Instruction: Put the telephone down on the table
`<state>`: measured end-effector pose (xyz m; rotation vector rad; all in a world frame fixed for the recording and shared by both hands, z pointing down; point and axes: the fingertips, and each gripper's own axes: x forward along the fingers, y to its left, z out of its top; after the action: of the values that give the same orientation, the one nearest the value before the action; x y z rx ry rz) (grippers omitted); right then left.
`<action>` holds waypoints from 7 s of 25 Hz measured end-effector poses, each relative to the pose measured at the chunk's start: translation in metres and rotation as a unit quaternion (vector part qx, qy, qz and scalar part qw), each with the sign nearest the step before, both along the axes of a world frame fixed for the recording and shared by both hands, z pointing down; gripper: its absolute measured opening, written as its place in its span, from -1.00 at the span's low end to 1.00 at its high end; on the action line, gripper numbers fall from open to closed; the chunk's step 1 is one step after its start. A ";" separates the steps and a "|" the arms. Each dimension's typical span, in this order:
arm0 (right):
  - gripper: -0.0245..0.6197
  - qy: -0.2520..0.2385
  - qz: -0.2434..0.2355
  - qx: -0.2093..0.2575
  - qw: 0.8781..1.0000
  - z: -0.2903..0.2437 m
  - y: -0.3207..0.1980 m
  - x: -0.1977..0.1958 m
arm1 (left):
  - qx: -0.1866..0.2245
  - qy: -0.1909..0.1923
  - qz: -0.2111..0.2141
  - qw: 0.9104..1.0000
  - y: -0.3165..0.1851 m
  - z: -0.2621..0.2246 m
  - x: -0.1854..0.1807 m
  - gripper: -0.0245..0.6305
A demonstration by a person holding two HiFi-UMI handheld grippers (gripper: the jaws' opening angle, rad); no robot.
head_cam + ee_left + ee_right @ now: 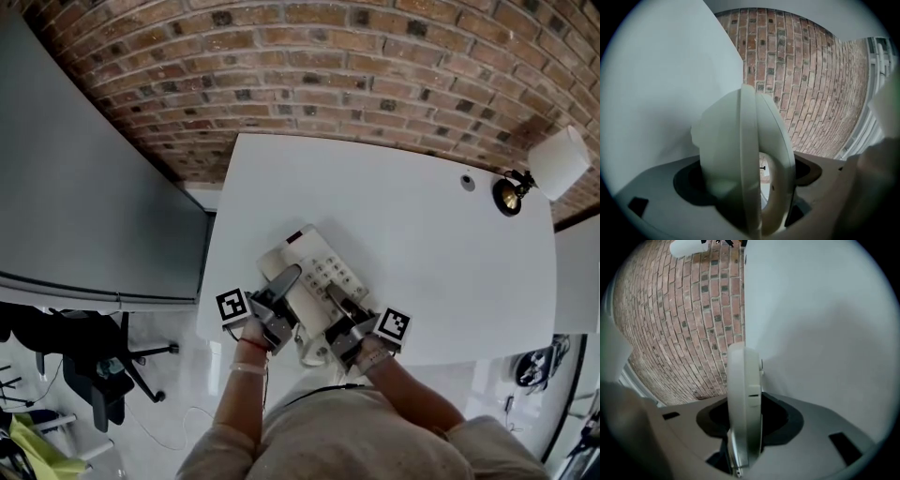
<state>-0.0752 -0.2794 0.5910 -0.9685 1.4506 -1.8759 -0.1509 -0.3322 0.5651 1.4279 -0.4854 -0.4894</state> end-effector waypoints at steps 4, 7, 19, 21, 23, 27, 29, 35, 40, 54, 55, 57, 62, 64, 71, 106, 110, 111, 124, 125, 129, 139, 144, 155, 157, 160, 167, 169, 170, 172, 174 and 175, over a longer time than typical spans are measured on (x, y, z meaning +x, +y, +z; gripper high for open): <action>-0.43 -0.007 0.011 -0.005 1.000 0.000 -0.008 -0.002 | 0.008 0.000 -0.010 1.000 -0.010 -0.002 -0.003 0.44; -0.43 -0.012 0.017 -0.005 1.000 -0.002 -0.014 -0.005 | 0.006 0.003 -0.020 1.000 -0.015 -0.003 -0.007 0.45; -0.43 -0.005 0.013 0.001 1.000 -0.005 -0.028 -0.019 | 0.006 -0.008 0.003 1.000 -0.017 0.001 -0.021 0.51; -0.43 -0.001 0.013 0.002 1.000 -0.005 -0.030 -0.020 | 0.004 -0.010 0.003 1.000 -0.015 0.002 -0.023 0.52; -0.43 0.004 0.017 0.004 1.000 -0.004 -0.032 -0.020 | -0.002 0.000 0.000 1.000 -0.013 0.002 -0.025 0.52; -0.43 0.022 0.019 0.011 1.000 -0.004 -0.037 -0.020 | 0.001 -0.002 0.007 1.000 -0.005 0.000 -0.029 0.52; -0.43 0.025 0.020 0.011 0.999 -0.004 -0.039 -0.021 | 0.018 -0.024 0.016 0.999 0.002 -0.003 -0.030 0.52; -0.43 0.031 0.025 0.010 0.999 -0.004 -0.045 -0.020 | 0.088 -0.153 0.045 0.983 0.028 -0.002 -0.053 0.52; -0.44 0.041 0.025 0.007 0.999 -0.002 -0.047 -0.020 | 0.197 -0.274 0.033 0.941 0.047 -0.019 -0.063 0.52; -0.44 0.063 0.012 -0.013 0.998 -0.001 -0.046 -0.018 | 0.268 -0.534 0.104 0.795 0.095 0.009 -0.038 0.47; -0.44 0.066 0.008 -0.018 0.998 -0.001 -0.045 -0.017 | 0.267 -0.546 0.099 0.788 0.097 0.008 -0.038 0.36; -0.42 0.068 -0.001 -0.025 0.997 0.001 -0.043 -0.018 | 0.263 -0.576 0.083 0.770 0.100 0.007 -0.038 -0.30; -0.39 0.072 -0.029 -0.040 0.996 0.005 -0.039 -0.021 | 0.245 -0.612 0.097 0.746 0.117 0.017 -0.018 -0.44; -0.37 0.081 -0.044 -0.044 0.995 0.007 -0.036 -0.020 | 0.226 -0.623 0.100 0.742 0.120 0.026 -0.012 -0.44; -0.35 0.081 -0.070 -0.047 0.993 0.008 -0.033 -0.016 | 0.167 -0.623 0.072 0.761 0.116 0.041 0.001 -0.44; -0.63 0.278 -0.378 0.090 0.879 0.005 0.046 -0.013 | 0.082 -0.638 0.010 0.766 0.110 0.040 -0.019 -0.70; -0.65 0.265 -0.367 0.071 0.889 0.012 0.045 -0.007 | 0.076 -0.647 0.024 0.758 0.109 0.038 -0.023 -0.70; -0.65 0.264 -0.366 0.071 0.889 0.012 0.044 -0.006 | 0.076 -0.644 0.025 0.761 0.110 0.039 -0.023 -0.70; -0.90 0.316 -0.368 0.158 0.860 -0.007 0.038 0.013 | 0.128 -0.668 -0.007 0.733 0.130 0.011 -0.033 -0.70; -0.90 0.325 -0.367 0.176 0.854 -0.012 0.037 0.014 | 0.134 -0.667 -0.019 0.733 0.130 0.005 -0.035 -0.76; -0.90 0.368 -0.360 0.249 0.820 -0.036 0.035 0.019 | 0.164 -0.662 -0.066 0.728 0.131 -0.020 -0.045 -0.88; -0.91 0.441 -0.310 0.414 0.733 -0.110 0.036 0.024 | 0.236 -0.635 -0.178 0.713 0.140 -0.087 -0.059 -0.91; -0.91 0.465 -0.290 0.455 0.702 -0.135 0.036 0.026 | 0.252 -0.636 -0.209 0.699 0.148 -0.110 -0.065 -0.91; -0.91 0.472 -0.260 0.483 0.690 -0.168 0.037 0.038 | 0.256 -0.643 -0.255 0.675 0.162 -0.139 -0.088 -0.91; -0.91 0.477 -0.256 0.488 0.684 -0.173 0.037 0.039 | 0.256 -0.642 -0.261 0.674 0.163 -0.142 -0.092 -0.91; -0.91 0.479 -0.246 0.495 0.682 -0.182 0.036 0.040 | 0.256 -0.641 -0.271 0.671 0.164 -0.147 -0.098 -0.91; -0.91 0.484 -0.229 0.501 0.680 -0.192 0.032 0.039 | 0.263 -0.644 -0.283 0.660 0.164 -0.156 -0.104 -0.91; -0.91 0.483 -0.224 0.502 0.681 -0.195 0.030 0.039 | 0.265 -0.645 -0.288 0.657 0.163 -0.160 -0.106 -0.91; -0.91 0.484 -0.222 0.503 0.681 -0.196 0.029 0.039 | 0.266 -0.645 -0.290 0.655 0.162 -0.162 -0.107 -0.91; -0.91 0.484 -0.219 0.504 0.681 -0.198 0.028 0.038 | 0.268 -0.646 -0.292 0.652 0.161 -0.165 -0.109 -0.91; -0.91 0.485 -0.217 0.505 0.681 -0.199 0.026 0.036 | 0.270 -0.647 -0.294 0.650 0.161 -0.167 -0.112 -0.91; -0.91 0.486 -0.216 0.504 0.681 -0.200 0.026 0.036 | 0.271 -0.647 -0.295 0.648 0.161 -0.168 -0.113 -0.91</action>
<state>-0.0396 -0.2538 0.3912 -1.0500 3.0272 -0.2899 -0.2634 -0.1713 0.3969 2.0522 -2.1762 0.0198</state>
